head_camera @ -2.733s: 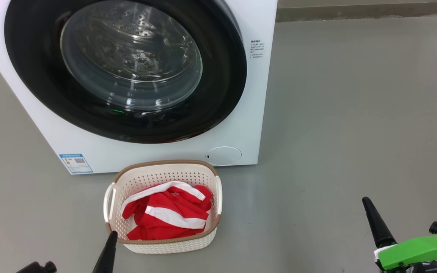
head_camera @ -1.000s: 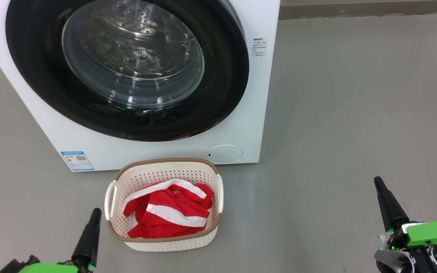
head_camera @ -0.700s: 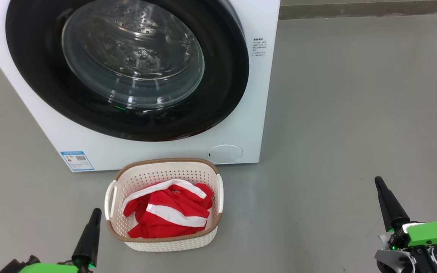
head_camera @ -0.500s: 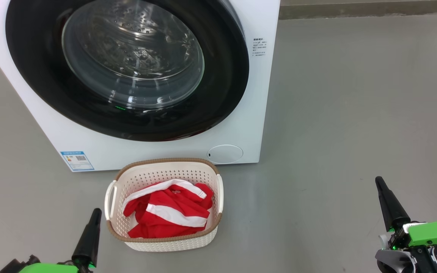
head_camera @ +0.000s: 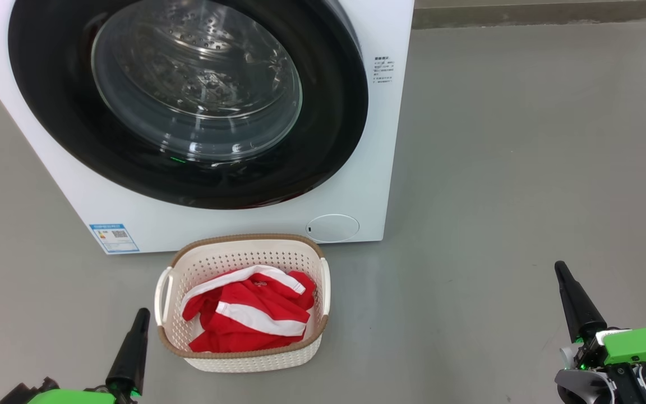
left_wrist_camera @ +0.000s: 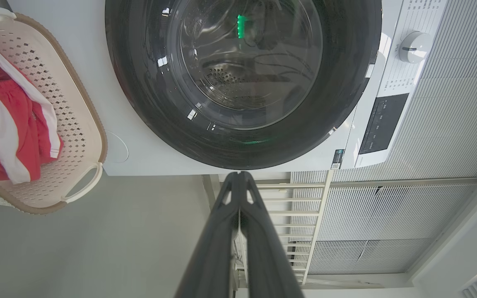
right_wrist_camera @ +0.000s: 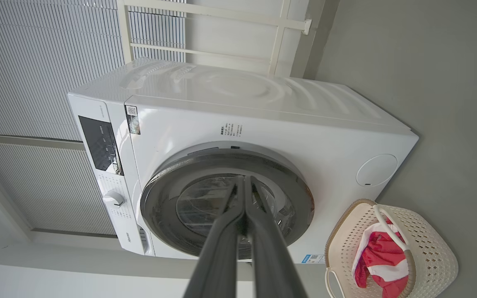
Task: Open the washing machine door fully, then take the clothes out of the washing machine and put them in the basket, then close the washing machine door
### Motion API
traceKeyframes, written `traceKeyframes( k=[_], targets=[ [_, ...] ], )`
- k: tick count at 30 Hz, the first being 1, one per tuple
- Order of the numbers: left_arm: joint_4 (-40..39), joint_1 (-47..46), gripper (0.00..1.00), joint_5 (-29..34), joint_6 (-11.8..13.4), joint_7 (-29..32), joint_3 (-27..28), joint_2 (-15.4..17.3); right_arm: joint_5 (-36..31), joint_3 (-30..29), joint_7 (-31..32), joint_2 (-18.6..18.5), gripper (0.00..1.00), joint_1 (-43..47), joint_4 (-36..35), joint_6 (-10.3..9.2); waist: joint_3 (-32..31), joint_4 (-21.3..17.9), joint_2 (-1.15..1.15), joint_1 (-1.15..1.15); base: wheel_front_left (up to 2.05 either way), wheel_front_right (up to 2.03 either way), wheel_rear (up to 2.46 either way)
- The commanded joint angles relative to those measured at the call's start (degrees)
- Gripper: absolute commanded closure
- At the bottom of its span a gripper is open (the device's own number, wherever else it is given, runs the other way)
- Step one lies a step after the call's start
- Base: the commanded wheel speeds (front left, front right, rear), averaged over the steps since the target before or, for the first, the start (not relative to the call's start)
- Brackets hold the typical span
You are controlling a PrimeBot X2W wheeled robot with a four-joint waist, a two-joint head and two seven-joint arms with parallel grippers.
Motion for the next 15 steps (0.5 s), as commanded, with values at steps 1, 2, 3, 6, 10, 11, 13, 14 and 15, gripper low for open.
traceKeyframes(
  k=[1, 2, 3, 6, 10, 11, 13, 14, 15],
  targets=[
    [-1.1, -2.3, 1.0, 0.3, -0.4, 0.3, 2.1, 0.6, -0.3, 1.0, 0.3, -0.5, 1.0, -2.6, -1.4, -0.03, 0.0, 0.0, 0.0, 0.0, 0.0, 0.0, 0.0],
    [-1.1, -2.3, 1.0, 0.3, -0.4, 0.3, 2.1, 0.5, -0.3, 0.9, 0.3, -0.5, 1.0, -2.6, -1.4, -0.03, 0.0, 0.0, 0.0, 0.0, 0.0, 0.0, 0.0],
    [-1.1, -2.3, 1.0, 0.3, -0.4, 0.3, 2.1, 0.5, -0.3, 0.9, 0.3, -0.4, 1.0, -2.6, -1.4, -0.03, 0.0, 0.0, 0.0, 0.0, 0.0, 0.0, 0.0],
    [-1.1, -2.3, 1.0, 0.4, -0.4, 0.3, 2.1, 0.5, -0.3, 0.9, 0.3, -0.4, 1.0, -2.6, -1.4, -0.03, 0.0, 0.0, 0.0, 0.0, 0.0, 0.0, 0.0],
    [-1.1, -2.3, 1.0, 0.4, -0.4, 0.4, 2.2, 0.5, -0.4, 0.8, 0.4, -0.4, 1.0, -2.6, -1.4, -0.03, 0.0, 0.0, 0.0, 0.0, 0.0, 0.0, 0.0],
    [-1.1, -2.3, 1.0, 0.4, -0.4, 0.4, 2.2, 0.5, -0.4, 0.8, 0.4, -0.4, 1.0, -2.6, -1.4, -0.03, 0.0, 0.0, 0.0, 0.0, 0.0, 0.0, 0.0],
    [-1.1, -2.3, 1.0, 0.4, -0.4, 0.4, 2.2, 0.5, -0.4, 0.8, 0.4, -0.4, 1.0, -2.6, -1.4, -0.03, 0.0, 0.0, 0.0, 0.0, 0.0, 0.0, 0.0],
    [-1.1, -2.3, 1.0, 0.4, -0.4, 0.4, 2.2, 0.4, -0.4, 0.8, 0.4, -0.3, 1.0, -2.6, -1.4, -0.03, 0.0, 0.0, 0.0, 0.0, 0.0, 0.0, 0.0],
    [-1.1, -2.3, 1.0, 0.5, -0.4, 0.4, 2.2, 0.4, -0.4, 0.8, 0.4, -0.3, 1.0, -2.6, -1.4, -0.03, 0.0, 0.0, 0.0, 0.0, 0.0, 0.0, 0.0]
  ],
)
